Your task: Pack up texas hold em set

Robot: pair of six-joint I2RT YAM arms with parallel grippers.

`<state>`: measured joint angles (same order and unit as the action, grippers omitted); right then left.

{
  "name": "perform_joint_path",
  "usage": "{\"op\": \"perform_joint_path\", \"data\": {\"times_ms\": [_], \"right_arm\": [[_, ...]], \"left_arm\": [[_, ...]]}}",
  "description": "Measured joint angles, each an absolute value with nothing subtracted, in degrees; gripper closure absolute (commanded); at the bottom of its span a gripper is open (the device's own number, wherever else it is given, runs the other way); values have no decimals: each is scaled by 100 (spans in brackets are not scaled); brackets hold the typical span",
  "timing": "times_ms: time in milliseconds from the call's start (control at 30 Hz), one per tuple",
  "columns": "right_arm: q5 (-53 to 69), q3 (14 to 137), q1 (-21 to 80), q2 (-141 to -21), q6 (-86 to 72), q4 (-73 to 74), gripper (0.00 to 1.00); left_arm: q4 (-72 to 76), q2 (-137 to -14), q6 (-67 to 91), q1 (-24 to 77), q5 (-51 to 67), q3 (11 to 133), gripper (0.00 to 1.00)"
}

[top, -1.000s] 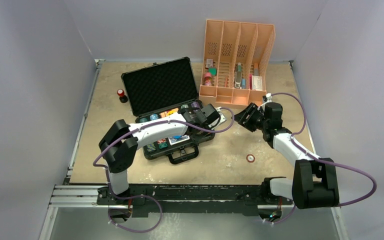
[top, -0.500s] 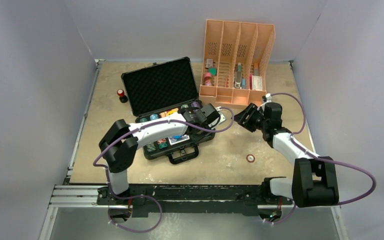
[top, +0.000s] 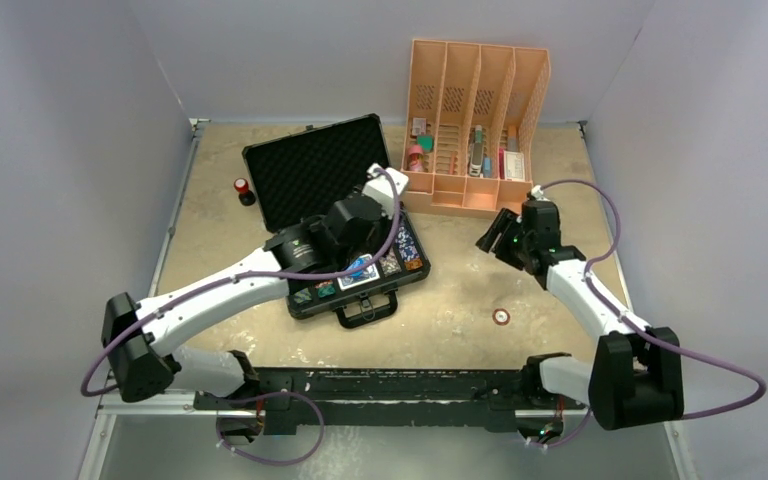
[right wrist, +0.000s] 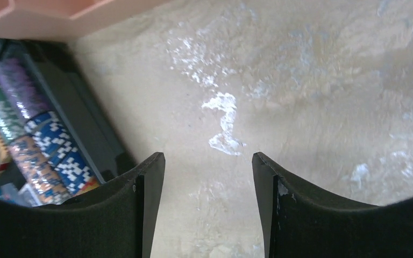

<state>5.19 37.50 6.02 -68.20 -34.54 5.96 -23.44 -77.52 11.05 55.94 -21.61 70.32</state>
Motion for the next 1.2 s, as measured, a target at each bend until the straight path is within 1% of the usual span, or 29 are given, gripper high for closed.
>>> {"op": "perform_joint_path", "data": {"times_ms": [133, 233, 333, 533, 600, 700, 800, 967, 1100, 1200], "right_arm": [[-233, 4060, 1179, -6997, -3570, 1271, 28], [-534, 4222, 1422, -7223, -3758, 1688, 23], [-755, 4202, 1450, -7389, -4018, 2187, 19], [-1114, 4167, 1452, -7391, -4665, 3085, 6], [-1260, 4230, 1452, -7507, -4976, 3404, 4], [-1354, 4372, 1452, -7867, -5352, 3717, 4], [-1356, 4392, 1452, -8095, -5675, 3885, 6], [-1271, 4307, 1452, -8086, -6235, 4029, 10], [-1087, 4130, 1450, -8018, -6532, 3997, 11], [-1028, 4104, 1450, -8001, -6602, 3966, 14]], "left_arm": [[-2032, -7328, 1431, 5590, -2823, 6624, 50], [-1979, -7161, 1575, 5590, -3135, 6313, 50], [-1979, -7054, 1704, 5590, -3345, 6139, 49], [-1944, -6556, 1870, 5590, -3594, 5920, 48], [-1900, -6401, 1900, 5590, -3658, 5887, 47], [-1835, -6211, 1949, 5590, -3780, 5835, 47], [-1826, -6156, 1986, 5590, -3857, 5824, 46], [-1804, -6154, 2021, 5590, -3938, 5819, 46], [-1782, -6173, 2045, 5590, -3927, 5819, 46], [-1765, -6237, 2047, 5590, -3920, 5819, 46]]}}
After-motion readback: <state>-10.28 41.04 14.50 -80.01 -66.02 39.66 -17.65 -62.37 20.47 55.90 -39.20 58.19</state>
